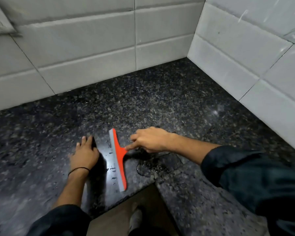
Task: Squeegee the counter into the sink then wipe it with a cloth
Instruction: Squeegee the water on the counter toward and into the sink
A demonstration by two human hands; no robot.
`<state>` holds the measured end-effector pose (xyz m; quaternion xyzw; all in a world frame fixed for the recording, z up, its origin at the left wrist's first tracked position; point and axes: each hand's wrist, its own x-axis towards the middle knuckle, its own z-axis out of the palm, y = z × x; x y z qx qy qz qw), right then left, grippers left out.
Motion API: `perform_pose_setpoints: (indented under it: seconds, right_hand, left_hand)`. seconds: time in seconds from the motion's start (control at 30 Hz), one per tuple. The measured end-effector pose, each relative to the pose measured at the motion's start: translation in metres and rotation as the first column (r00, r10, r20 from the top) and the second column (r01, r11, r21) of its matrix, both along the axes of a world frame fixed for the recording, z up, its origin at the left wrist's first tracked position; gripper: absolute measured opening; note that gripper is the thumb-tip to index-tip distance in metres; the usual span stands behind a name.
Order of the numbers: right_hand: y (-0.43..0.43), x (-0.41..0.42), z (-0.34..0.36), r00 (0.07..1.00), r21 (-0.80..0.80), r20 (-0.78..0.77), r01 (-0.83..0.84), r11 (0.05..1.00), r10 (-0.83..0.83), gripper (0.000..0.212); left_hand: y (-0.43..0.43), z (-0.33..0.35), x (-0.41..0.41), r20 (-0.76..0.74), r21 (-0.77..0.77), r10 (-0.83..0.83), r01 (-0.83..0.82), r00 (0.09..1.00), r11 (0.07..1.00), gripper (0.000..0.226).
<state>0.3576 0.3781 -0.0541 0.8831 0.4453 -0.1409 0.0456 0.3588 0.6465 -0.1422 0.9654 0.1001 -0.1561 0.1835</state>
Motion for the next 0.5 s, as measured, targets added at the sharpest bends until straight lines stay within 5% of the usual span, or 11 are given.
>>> perform_pose_setpoints:
  seconds: [0.17, 0.5]
  right_hand:
    - [-0.087, -0.014, 0.007, 0.993, -0.127, 0.005, 0.114, 0.985, -0.115, 0.067]
    - [-0.225, -0.088, 0.028, 0.909, -0.268, 0.059, 0.413, 0.871, -0.413, 0.078]
  left_hand:
    - [-0.038, 0.005, -0.009, 0.122, 0.019, -0.025, 0.023, 0.992, 1.0, 0.055]
    - [-0.155, 0.008, -0.029, 0.139, -0.083, -0.433, 0.446, 0.891, 0.891, 0.054]
